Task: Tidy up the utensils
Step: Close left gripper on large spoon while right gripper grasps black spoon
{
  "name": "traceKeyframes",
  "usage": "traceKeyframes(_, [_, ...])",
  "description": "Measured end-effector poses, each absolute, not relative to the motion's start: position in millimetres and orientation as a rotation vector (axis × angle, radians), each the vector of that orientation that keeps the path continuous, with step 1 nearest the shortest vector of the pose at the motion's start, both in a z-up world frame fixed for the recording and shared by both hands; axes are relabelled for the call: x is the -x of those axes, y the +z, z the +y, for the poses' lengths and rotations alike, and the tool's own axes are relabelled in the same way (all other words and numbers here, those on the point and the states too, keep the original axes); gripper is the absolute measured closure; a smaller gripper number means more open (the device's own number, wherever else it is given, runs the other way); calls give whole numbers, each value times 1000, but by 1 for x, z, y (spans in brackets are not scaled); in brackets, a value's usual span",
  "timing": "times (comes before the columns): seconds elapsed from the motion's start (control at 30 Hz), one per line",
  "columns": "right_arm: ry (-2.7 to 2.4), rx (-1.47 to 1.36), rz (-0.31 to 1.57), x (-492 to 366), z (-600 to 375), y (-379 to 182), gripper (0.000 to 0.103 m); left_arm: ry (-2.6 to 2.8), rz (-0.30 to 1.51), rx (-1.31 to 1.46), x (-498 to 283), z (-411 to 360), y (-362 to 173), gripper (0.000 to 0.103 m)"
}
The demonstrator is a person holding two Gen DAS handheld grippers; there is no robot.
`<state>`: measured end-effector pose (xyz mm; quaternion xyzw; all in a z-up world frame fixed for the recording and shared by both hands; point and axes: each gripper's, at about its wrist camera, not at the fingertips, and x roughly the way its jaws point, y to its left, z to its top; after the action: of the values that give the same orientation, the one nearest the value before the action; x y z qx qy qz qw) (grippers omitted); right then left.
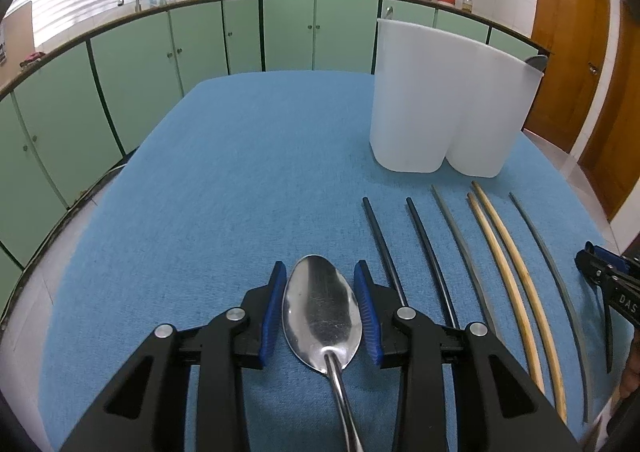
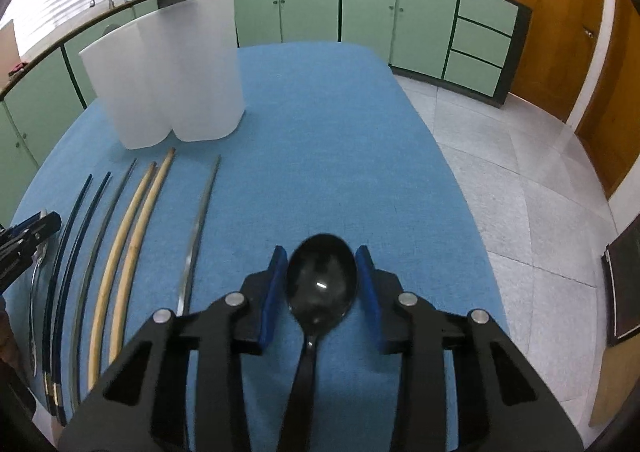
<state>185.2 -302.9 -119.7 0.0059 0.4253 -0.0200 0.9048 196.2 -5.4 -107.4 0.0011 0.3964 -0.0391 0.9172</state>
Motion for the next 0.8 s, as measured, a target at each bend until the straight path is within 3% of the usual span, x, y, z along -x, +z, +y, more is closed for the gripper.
traceKeyframes(0.8, [115, -84, 491, -142, -303, -40, 69, -128, 499, 60, -169, 9, -49, 69])
